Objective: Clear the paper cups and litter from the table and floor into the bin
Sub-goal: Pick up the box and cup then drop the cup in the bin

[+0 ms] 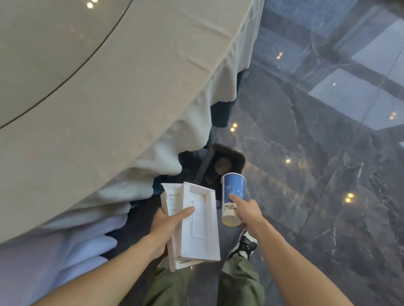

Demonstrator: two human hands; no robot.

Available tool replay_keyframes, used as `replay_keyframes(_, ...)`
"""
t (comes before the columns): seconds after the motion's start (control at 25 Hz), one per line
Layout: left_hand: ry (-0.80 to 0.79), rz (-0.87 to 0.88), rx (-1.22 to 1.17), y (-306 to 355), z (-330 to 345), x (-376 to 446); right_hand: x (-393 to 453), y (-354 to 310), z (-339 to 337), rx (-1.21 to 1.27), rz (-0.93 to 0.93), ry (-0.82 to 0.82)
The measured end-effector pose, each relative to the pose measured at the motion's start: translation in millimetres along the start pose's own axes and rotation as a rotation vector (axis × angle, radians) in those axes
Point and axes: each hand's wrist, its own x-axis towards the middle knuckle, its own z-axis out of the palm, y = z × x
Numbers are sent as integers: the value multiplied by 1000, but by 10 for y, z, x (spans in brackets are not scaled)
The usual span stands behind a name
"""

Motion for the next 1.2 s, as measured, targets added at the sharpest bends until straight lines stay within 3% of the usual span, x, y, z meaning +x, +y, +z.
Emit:
replay_keyframes(0.28, -34, 44, 71, 132, -217, 379, 470, -14, 473, -50, 38, 45)
replay_keyframes(0.56, -44, 43, 58, 203, -195, 430, 474, 65, 397, 49, -5, 35)
replay_keyframes(0.96, 10, 7, 62, 77, -209, 495, 481, 249, 371, -40, -7, -50)
replay_keyframes(1.04, 30, 5, 40, 61, -208, 483, 361, 257, 385, 9, -14, -167)
replay_keyframes(1.2, 58, 8, 10, 118, -124, 495, 80, 232, 342, 49, 93, -640)
